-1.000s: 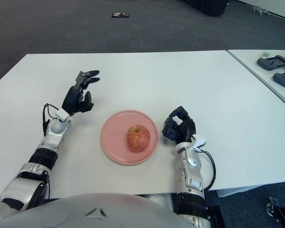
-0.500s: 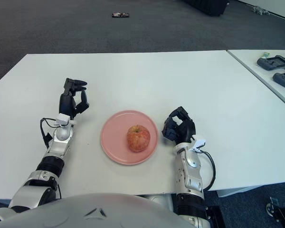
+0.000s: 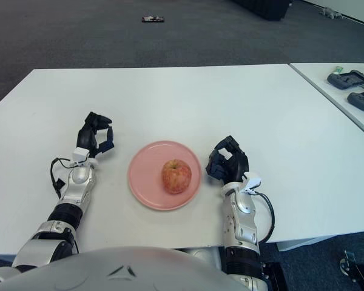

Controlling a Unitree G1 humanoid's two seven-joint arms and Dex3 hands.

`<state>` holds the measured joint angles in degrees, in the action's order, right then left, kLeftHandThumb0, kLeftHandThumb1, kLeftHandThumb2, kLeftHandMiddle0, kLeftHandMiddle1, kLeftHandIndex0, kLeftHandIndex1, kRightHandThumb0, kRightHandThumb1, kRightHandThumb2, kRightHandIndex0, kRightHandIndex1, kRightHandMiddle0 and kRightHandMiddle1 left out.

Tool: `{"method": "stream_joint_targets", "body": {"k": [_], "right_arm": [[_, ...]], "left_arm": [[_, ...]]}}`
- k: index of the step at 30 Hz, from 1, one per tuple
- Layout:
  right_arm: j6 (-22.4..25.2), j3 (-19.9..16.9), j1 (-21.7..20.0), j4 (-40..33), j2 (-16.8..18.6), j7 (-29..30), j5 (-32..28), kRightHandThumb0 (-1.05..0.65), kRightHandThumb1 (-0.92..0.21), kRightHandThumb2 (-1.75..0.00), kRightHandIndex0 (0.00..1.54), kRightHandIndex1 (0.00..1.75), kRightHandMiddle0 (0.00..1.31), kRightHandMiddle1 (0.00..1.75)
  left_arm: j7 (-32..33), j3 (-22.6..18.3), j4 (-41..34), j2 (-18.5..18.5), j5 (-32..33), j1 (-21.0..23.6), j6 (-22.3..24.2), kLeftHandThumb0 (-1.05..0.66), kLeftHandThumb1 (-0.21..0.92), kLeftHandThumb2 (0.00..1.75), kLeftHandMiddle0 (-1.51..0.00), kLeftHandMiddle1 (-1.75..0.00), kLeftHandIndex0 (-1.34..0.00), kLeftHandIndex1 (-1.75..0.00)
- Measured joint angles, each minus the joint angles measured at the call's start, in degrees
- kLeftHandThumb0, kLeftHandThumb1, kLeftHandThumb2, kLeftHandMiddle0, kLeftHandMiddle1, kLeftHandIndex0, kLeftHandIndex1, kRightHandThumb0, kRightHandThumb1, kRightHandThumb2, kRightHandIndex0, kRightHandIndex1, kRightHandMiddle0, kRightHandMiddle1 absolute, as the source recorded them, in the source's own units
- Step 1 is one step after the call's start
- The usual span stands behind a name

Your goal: Put the apple into the plate.

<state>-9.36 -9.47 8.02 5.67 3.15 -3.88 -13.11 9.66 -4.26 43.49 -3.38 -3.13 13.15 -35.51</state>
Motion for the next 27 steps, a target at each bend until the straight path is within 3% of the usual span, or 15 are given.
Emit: {"method": "stream_joint_targets", "body": {"k": [14,27], "right_arm": [[-1.47,-0.27,-0.38,1.31,0.21,-1.01,-1.01,-0.54,-0.18,-1.49,1.33,1.75,0.73,1.75],[-2.76,-0.48,-0.86,2.89,-0.14,-2.08,-1.61,-0.54,-0.18,-1.49,1.34,1.75,0.73,1.75]], "left_arm": [[-2.57,-0.51,-0.25,-0.02,1.65,-0.60,1.94,-0.53,0.20,1.47,-1.29,-1.75,-0.71,-1.75],[-4.79,0.26,-4.08,0.67,2.10,-4.26,2.85,-0.56,0.15,1.54,-1.35,-1.75,-0.76,-1.75]]}}
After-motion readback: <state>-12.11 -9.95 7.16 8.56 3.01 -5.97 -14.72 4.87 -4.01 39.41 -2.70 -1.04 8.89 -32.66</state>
